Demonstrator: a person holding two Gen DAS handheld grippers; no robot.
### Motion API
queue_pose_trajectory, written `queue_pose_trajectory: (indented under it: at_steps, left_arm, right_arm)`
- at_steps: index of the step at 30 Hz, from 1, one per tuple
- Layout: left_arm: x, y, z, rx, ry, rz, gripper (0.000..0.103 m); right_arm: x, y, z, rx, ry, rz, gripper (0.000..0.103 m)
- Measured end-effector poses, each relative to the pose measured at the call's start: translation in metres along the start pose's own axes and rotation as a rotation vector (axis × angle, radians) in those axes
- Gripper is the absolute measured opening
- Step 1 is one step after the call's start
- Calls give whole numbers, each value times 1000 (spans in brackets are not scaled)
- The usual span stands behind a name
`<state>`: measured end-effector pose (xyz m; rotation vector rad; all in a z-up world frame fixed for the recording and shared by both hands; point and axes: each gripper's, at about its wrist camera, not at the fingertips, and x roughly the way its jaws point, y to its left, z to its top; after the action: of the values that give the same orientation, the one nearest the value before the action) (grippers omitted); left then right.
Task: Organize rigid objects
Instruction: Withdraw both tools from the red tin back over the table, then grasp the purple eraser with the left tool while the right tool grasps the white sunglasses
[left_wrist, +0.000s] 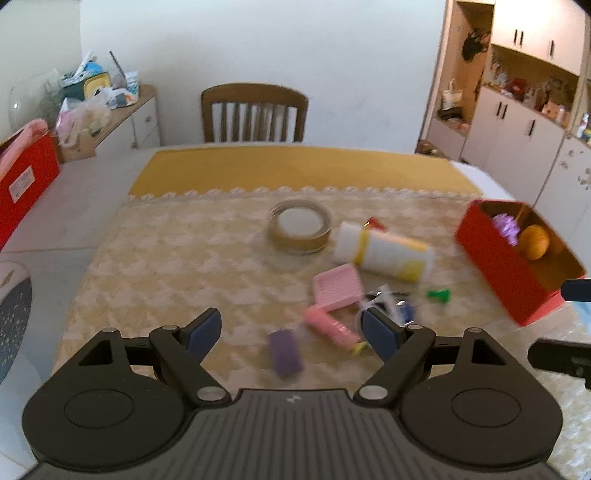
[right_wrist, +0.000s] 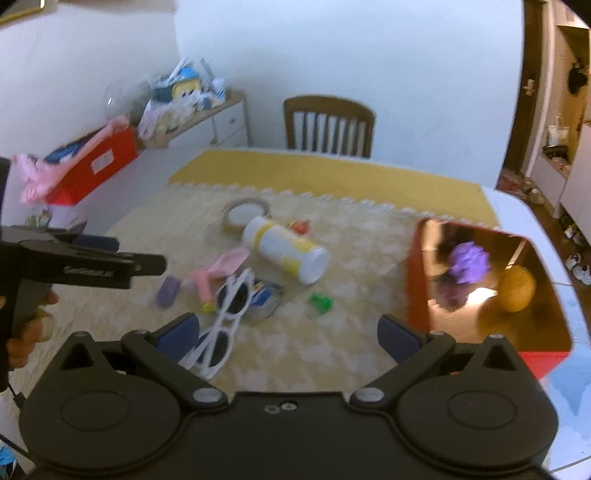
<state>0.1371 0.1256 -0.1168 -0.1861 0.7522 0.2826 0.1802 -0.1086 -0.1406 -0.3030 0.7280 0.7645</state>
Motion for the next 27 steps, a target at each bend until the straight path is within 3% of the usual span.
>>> queue_pose_trajectory:
  at_steps: [12, 16, 27]
  left_arm:
    - [35, 10, -26, 21, 53, 54, 84]
    - [42, 10, -28, 19, 36, 88, 84]
    - [56, 8, -31, 15, 44, 76, 79]
  right_arm:
    - [51, 50, -9, -110, 121, 42, 96]
    - [64, 61, -11, -130, 142, 52, 90]
    - [86, 67, -16, -102, 169, 55, 68]
